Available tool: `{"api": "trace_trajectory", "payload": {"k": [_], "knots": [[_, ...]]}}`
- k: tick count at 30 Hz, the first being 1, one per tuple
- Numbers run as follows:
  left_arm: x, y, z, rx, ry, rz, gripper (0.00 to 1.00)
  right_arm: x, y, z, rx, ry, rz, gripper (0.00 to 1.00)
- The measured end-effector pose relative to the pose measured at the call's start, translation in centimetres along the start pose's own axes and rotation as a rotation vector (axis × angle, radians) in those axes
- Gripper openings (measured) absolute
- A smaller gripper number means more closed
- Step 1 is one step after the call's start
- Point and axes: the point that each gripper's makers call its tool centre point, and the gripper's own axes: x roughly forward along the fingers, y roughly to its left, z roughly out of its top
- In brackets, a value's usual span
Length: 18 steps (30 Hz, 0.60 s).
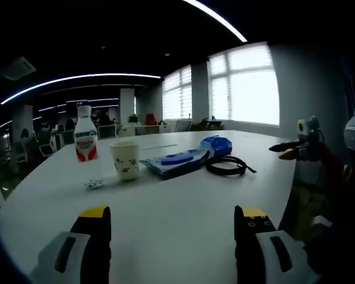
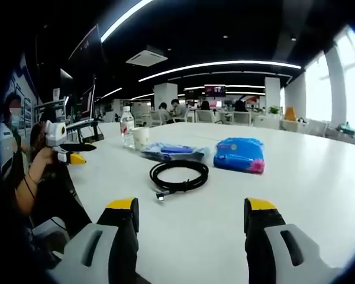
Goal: Arrange the tabletop items into an orderly group along one side of the table until the central work area is clear of visible clutter.
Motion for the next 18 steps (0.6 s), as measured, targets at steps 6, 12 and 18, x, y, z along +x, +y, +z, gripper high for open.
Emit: {"api": "trace_trajectory", "payload": {"k": [6,12,18], "knots": [[0.1,0.0,0.2,-0.011,-0.012,0.004,0.85,0.2,0.2,0.2,0.006,-0.007,0.009,0.68],[0.0,0.2,0.6,-0.016,-0.019,0.008,0.85,0.3,-0.2,0.1,0.005,0.003,-0.003,0.67],[-0.4,0.7,1.2,-0.019,-0.041,0.028,0.85,0.3,-0.3,0.2,0.01,0.003,-0.005,0.65]]}}
